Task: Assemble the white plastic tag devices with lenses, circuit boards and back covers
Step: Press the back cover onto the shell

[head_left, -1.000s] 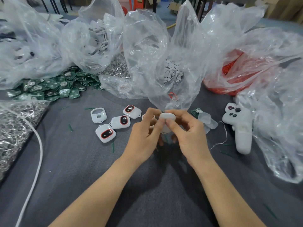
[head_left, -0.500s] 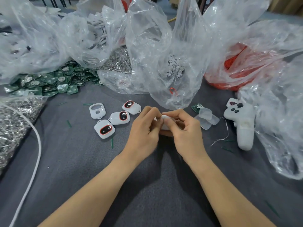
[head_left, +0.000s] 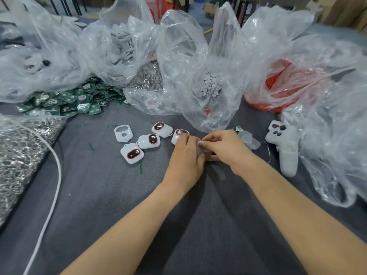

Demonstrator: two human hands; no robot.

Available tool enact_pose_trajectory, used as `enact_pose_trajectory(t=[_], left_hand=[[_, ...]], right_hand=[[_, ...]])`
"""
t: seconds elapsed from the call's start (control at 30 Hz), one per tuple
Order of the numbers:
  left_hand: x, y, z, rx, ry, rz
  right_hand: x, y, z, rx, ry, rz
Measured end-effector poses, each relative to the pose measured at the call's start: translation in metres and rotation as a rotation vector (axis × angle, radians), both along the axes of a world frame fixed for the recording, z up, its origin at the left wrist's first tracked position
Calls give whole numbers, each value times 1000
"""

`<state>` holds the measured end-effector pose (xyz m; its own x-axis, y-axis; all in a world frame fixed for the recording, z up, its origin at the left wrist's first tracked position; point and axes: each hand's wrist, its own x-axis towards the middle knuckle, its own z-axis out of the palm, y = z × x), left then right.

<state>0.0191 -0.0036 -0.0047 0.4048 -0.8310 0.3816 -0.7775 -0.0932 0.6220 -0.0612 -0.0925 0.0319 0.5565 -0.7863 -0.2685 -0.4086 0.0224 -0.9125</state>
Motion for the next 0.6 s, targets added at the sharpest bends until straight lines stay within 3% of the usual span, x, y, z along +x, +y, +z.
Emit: enact_pose_trajectory(t=[0.13, 0.27, 0.6], left_hand=[[1, 3, -2, 51, -55, 69], [3, 6, -7, 197, -159, 160], [11, 11, -3, 63, -55, -9]], right_hand=[[9, 4, 3, -65, 84, 36], [6, 7, -1, -24, 26, 14], [6, 17, -17, 28, -102, -71]])
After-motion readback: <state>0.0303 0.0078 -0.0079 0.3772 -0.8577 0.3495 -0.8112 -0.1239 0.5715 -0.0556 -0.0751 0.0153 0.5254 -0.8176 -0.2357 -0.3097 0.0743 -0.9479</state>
